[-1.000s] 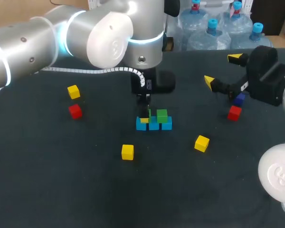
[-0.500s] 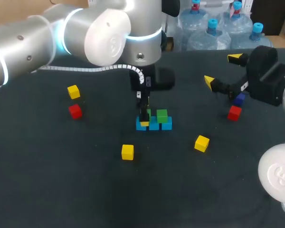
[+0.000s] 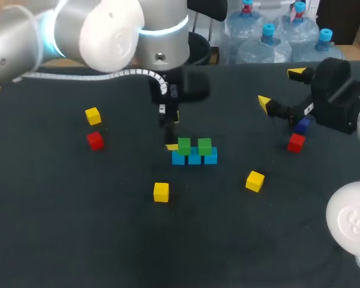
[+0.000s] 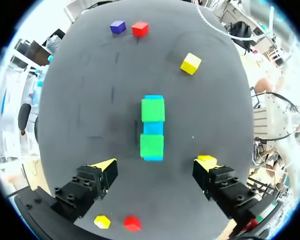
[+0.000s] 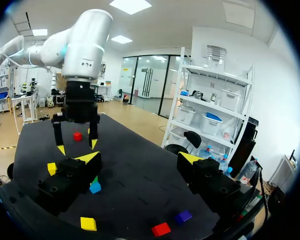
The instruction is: Place the blue cubes, place green cubes on the blue cubes, place the yellow cubes on the green cubes, then place the red cubes on the yellow cubes, and place purple cube on the red cubes.
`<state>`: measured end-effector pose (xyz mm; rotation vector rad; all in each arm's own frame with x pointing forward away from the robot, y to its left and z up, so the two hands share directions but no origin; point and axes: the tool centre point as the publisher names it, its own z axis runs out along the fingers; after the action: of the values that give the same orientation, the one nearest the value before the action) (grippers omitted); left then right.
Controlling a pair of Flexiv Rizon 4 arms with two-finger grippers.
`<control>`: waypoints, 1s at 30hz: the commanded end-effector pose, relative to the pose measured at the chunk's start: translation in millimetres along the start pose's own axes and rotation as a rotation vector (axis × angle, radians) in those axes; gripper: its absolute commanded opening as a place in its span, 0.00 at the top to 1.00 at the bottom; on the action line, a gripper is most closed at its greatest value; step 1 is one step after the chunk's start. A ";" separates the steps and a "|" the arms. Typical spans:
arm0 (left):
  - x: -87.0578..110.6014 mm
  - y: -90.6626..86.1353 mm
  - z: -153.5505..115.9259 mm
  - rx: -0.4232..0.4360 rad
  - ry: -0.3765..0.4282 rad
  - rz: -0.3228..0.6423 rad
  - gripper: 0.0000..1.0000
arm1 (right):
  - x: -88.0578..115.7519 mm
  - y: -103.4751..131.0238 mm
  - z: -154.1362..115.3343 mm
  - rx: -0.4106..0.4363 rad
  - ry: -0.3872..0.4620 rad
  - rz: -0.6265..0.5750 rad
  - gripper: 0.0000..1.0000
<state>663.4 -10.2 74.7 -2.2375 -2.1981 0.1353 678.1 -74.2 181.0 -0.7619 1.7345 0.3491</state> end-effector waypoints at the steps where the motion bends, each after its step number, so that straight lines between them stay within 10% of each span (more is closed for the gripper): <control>1: 19.6 -22.4 -15.5 -0.081 -0.024 -0.009 0.00 | 0.2 -0.3 -0.3 -0.002 -0.001 0.001 0.00; 30: 85.6 -80.9 -20.0 -0.196 0.015 -0.106 0.00 | 0.2 -0.3 -0.3 -0.002 -0.001 0.001 0.00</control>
<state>593.6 71.6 98.0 -2.1656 -2.3752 -0.0555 678.1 -74.2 181.0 -0.7619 1.7344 0.3491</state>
